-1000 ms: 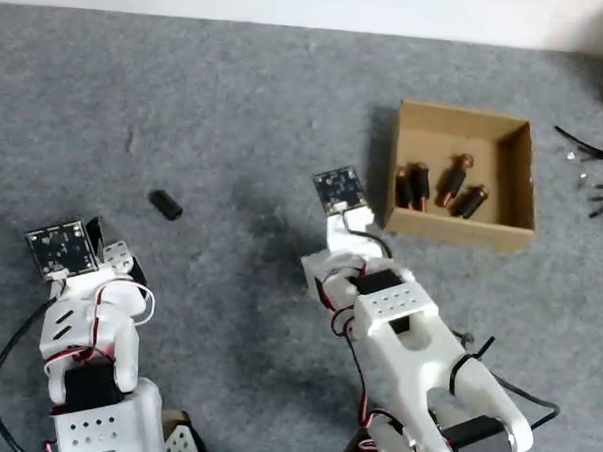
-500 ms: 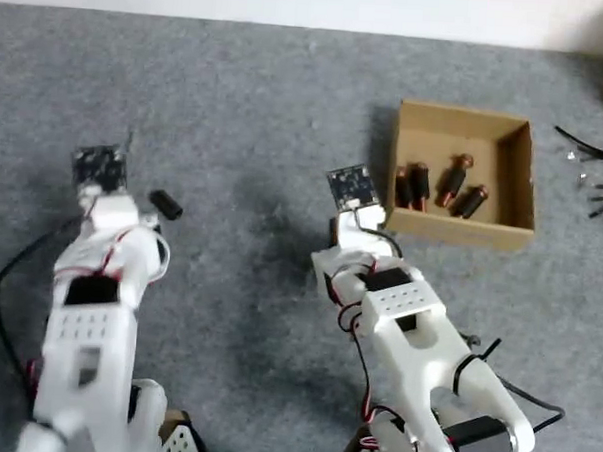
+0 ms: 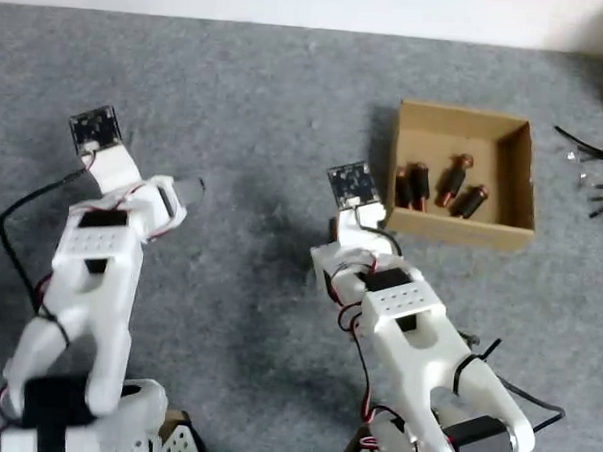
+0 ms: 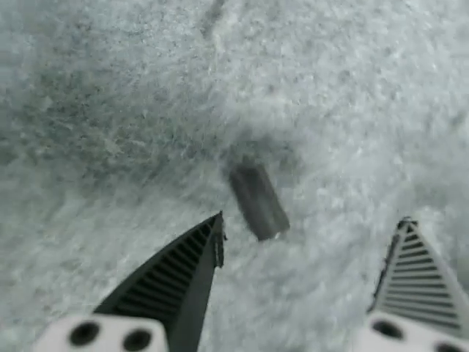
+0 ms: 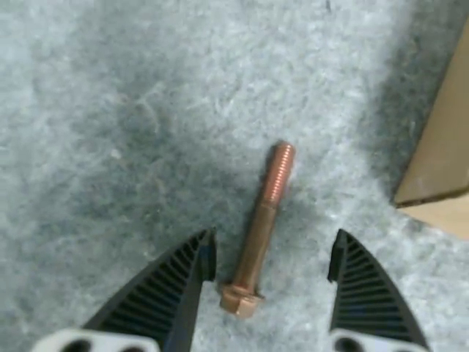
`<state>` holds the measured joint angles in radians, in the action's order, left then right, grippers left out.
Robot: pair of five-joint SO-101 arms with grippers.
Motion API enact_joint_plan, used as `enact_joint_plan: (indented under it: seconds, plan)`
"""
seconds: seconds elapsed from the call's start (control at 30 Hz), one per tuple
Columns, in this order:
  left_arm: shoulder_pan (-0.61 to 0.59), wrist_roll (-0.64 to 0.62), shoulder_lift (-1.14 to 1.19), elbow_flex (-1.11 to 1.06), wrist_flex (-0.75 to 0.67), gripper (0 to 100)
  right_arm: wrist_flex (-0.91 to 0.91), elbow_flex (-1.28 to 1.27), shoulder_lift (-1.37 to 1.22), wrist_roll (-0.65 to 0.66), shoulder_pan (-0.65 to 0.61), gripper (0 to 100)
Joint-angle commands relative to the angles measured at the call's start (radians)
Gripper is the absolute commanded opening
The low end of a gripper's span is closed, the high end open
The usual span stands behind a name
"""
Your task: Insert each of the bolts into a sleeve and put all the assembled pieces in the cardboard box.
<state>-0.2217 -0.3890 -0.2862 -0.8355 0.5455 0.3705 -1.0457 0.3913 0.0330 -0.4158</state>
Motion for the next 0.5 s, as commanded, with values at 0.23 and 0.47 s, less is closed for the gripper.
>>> enact_joint_plan:
  seconds: [0.23,0.47]
  plan:
    - [-0.007,-0.1,0.418,0.323,0.003,33,-0.028,0.002,0.035,0.012,0.013,22.3]
    - [-0.01,-0.101,0.495,0.415,0.101,33,-0.028,0.002,0.035,0.012,0.013,22.3]
